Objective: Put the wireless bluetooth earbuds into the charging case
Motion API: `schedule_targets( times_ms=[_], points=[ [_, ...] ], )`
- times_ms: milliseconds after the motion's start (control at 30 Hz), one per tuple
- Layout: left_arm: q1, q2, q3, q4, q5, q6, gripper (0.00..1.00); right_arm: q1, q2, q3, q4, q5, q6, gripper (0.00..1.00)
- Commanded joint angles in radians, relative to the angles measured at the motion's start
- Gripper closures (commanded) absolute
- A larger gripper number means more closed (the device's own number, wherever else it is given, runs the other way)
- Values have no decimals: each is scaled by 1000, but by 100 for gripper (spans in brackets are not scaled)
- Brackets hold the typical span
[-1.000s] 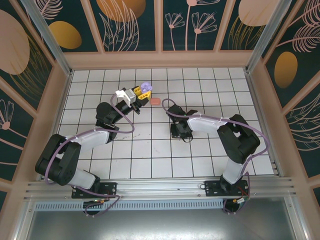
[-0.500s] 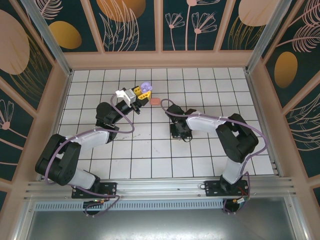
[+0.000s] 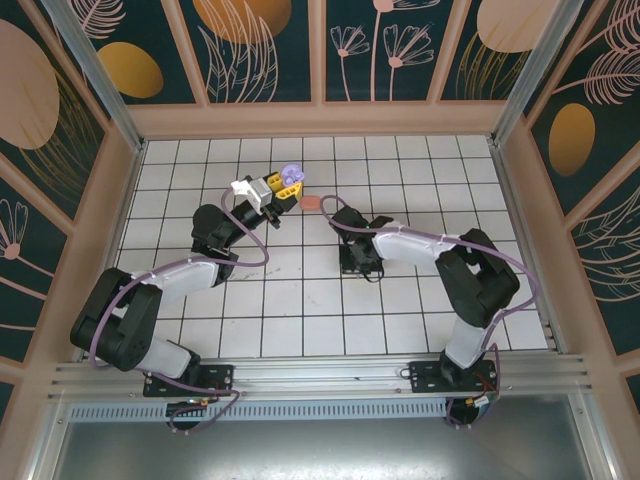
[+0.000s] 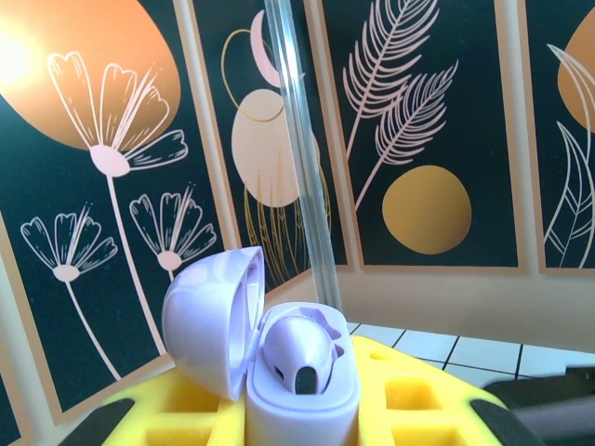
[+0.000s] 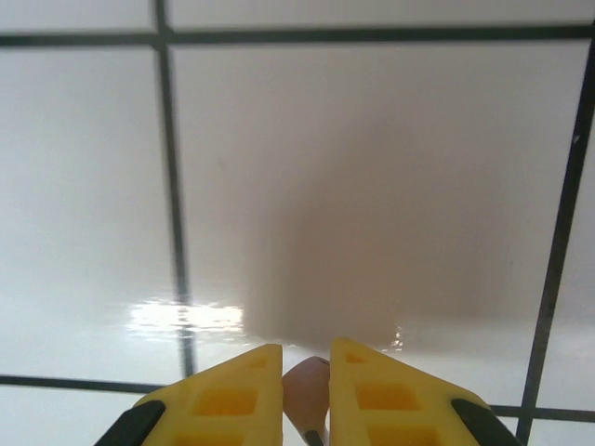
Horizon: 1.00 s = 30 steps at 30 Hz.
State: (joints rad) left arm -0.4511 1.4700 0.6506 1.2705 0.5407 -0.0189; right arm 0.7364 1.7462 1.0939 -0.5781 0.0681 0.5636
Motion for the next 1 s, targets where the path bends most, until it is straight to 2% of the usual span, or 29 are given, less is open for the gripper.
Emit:
schedule_targets(
  times_ms=[0,300,567,733,967],
  points=[
    [-4,-31,21,-1,2,20,100,-2,-109,94,-15,7,21,85],
    [-4,-46,45,-54,6,54,100,-48,-235,381,7,4,-32,86],
    [-4,-34,78,-87,35,81,100,-65,-232,649,65,-9,-104,86],
    [-4,-18,104,-97,44,74,100,-64,-207,716,115,-50,-116,86],
    [-5,5,124,-88,38,50,100,-39,-201,678,191,-108,-104,86]
  ],
)
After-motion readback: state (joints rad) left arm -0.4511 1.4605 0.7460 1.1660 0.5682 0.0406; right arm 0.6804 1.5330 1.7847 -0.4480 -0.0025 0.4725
